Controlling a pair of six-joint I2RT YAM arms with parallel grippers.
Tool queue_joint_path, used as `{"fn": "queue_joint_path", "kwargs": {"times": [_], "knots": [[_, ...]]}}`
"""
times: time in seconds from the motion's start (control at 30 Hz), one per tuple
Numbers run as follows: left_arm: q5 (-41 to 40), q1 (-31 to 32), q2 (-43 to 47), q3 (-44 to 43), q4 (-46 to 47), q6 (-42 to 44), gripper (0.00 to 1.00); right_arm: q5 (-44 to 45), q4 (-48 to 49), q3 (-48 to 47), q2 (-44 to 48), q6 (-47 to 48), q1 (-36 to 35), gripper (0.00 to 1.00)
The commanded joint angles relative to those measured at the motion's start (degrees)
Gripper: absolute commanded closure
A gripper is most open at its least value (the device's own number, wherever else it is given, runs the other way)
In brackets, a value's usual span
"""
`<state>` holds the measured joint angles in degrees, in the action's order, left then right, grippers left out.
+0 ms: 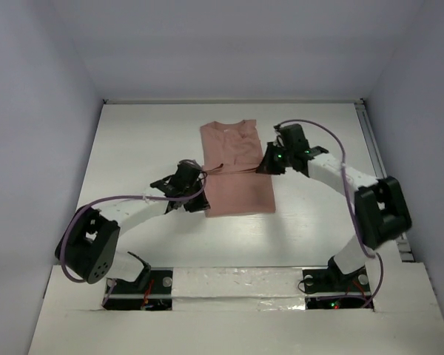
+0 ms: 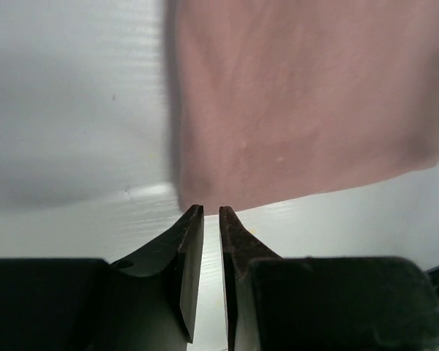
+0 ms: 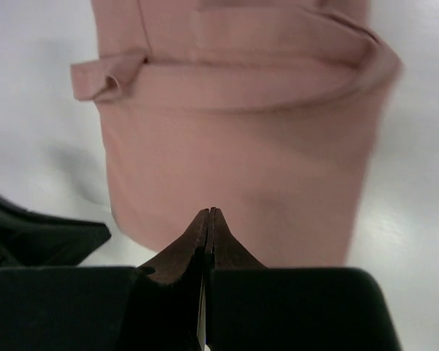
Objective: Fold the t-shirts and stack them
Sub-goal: Fold the tshirt
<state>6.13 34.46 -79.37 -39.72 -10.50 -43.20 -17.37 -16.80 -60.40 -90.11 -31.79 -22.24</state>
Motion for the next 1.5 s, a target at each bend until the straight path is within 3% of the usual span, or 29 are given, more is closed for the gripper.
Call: {"fn": "queue_joint_path", "kwargs": {"times": [0.0,0.17,0.37,0.57,0.8,0.93,1.13,1.47], "knots": [[-1.3,0.1,2.2,-6.0,-2.5,1.0,0.87,-0.1,2.2,-10.0,-10.5,2.3,-3.9,1.00],[2.4,0.6,-0.8,-6.6,2.2,-1.2,0.87,1.2,2.2,-16.9,-19.7,2.3,-5.6,1.00],[1.3,1.1,-7.4,-5.4,5.6,-0.8,0.87,2.4,0.7,-21.9,-25.5,3.2,-6.1,1.00],[0.8,1.1,-9.9,-1.3,7.1,-1.0,0.87,4.3,1.4,-21.4,-26.4,2.6,-6.7,1.00],[0.0,1.1,-9.4,-0.3,6.1,-0.9,0.88,5.1,6.7,-12.5,-20.2,0.6,-8.9,1.00],[-0.4,1.1,-9.5,-0.6,5.7,-0.8,0.88,4.7,5.6,-13.9,-22.5,0.9,-8.9,1.00],[-2.3,1.1,-9.8,-0.2,3.9,0.0,0.88,11.0,5.8,-19.6,-25.9,1.7,-8.9,1.00],[-4.6,1.1,-7.6,1.4,1.1,0.3,0.88,23.8,8.5,-40.7,-34.3,3.2,-7.0,1.00]]}}
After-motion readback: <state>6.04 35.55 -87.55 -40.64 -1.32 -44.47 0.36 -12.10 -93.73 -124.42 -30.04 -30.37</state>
